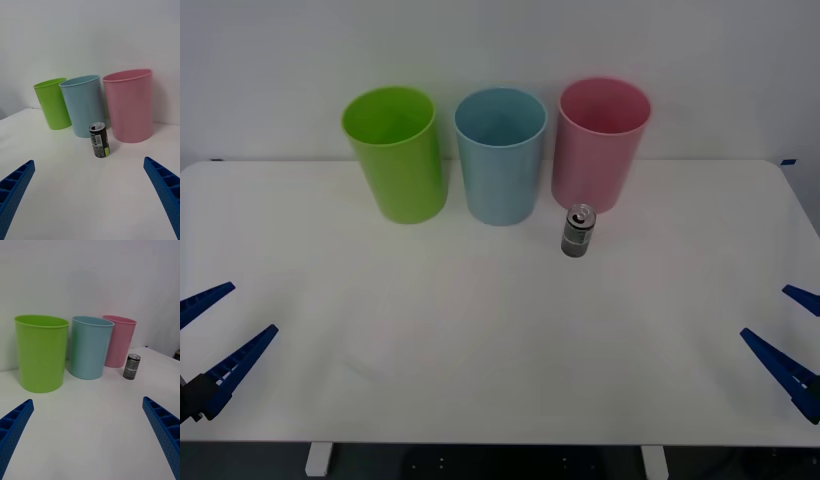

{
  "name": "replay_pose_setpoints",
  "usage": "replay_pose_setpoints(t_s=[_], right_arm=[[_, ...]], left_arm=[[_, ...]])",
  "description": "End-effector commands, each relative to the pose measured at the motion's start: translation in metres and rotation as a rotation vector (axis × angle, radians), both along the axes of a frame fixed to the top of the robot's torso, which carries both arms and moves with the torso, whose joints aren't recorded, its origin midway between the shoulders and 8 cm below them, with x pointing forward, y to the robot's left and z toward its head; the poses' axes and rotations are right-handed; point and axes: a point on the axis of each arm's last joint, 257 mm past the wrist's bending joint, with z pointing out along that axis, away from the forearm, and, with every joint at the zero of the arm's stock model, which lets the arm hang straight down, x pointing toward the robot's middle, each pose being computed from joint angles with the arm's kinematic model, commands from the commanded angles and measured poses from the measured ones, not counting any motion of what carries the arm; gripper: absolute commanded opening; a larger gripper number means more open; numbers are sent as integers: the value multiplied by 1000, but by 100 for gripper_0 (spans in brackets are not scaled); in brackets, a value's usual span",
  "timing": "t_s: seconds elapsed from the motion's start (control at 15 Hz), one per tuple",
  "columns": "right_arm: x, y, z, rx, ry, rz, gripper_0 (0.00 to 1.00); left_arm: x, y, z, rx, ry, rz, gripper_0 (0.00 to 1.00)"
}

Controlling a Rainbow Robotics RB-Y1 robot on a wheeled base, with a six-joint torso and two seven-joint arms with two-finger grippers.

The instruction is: Grasp the object on the table and drop it into the matching bin: aluminum can to the light blue bin, PET bottle to the pink bin.

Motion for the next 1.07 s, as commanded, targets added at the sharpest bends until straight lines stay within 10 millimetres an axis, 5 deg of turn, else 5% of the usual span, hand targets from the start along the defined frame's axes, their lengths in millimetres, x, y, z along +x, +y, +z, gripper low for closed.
replay_pose_setpoints(t_s=[0.07, 1.07], right_arm=[[3, 5, -5, -6, 4, 1, 100], [66, 58, -53, -113, -3, -124, 100]], left_arm=[[0, 0, 0, 0, 0, 0, 100], [0, 0, 0, 0, 0, 0, 100]])
